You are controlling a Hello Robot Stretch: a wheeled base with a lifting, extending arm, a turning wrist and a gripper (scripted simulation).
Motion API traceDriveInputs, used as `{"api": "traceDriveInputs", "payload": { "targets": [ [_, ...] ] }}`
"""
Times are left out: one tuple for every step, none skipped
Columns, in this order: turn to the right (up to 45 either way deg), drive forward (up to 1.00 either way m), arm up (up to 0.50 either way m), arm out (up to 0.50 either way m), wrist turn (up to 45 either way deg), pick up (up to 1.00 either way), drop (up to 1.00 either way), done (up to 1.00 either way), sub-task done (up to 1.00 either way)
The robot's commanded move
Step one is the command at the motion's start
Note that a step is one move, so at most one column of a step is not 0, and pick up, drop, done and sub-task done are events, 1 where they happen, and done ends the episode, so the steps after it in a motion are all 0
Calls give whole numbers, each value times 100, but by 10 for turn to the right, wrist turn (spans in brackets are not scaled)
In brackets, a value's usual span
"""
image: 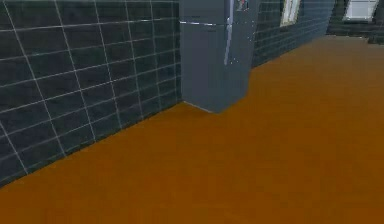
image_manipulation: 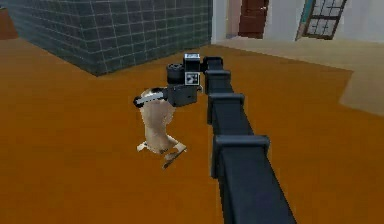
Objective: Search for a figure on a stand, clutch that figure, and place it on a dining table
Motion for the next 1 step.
{"api": "traceDriveInputs", "payload": {
  "targets": [
    [-450,0,0,0,0,0,0,0,0]
  ]
}}
